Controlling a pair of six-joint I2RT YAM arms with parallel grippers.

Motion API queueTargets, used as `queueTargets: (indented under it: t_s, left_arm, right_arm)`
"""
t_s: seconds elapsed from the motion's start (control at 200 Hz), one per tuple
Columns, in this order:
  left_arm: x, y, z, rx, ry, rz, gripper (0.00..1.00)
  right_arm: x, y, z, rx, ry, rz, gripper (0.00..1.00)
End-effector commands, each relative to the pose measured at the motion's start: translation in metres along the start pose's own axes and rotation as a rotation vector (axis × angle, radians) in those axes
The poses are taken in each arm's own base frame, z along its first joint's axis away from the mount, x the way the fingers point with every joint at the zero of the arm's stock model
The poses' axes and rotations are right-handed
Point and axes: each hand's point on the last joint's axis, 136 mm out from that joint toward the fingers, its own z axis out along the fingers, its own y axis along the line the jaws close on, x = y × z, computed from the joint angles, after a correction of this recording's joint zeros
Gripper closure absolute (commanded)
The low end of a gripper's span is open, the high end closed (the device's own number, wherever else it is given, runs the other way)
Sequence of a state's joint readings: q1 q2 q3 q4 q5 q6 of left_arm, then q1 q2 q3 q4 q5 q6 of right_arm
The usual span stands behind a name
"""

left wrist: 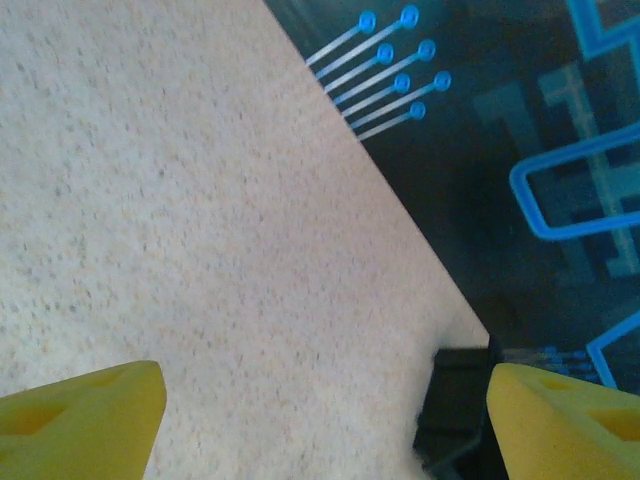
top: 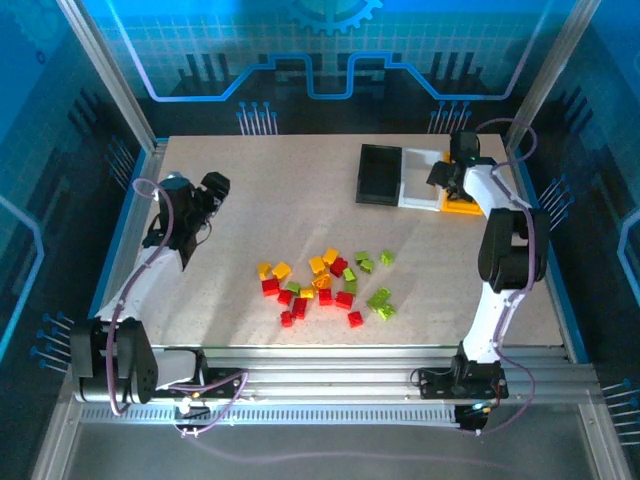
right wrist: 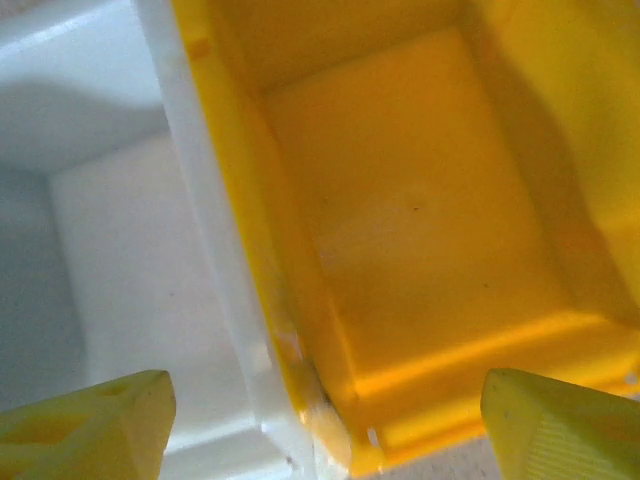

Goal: Sort the legos into containers by color

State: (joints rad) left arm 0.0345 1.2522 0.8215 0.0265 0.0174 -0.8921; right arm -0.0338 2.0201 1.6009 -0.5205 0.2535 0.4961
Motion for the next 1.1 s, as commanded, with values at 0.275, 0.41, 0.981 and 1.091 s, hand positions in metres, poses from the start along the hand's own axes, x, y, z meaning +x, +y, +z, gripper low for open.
queueTargets:
  t_s: [0.275, 0.41, 0.981, 1.091]
  left_arm:
    - [0.049, 0.003, -0.006, -0.005, 0.159, 0.035, 0.14]
    - [0.055, 0.003, -0.008, -0.007, 0.178, 0.034, 0.14]
    - [0.078, 0.001, -0.026, 0.012, 0.218, 0.067, 0.01]
    - [0.080, 0.003, -0.028, 0.005, 0.227, 0.071, 0.01]
  right_arm:
    - [0.016, 0.017, 0.035, 0.032, 0.144, -0.067, 0.54]
    - [0.023, 0.032, 0.033, 0.006, 0.148, -0.125, 0.69]
    - [0.095, 0.181, -0.035, -0.142, 0.069, -0.384, 1.00]
    - [0.113, 0.195, -0.041, -0.129, 0.087, -0.410, 1.00]
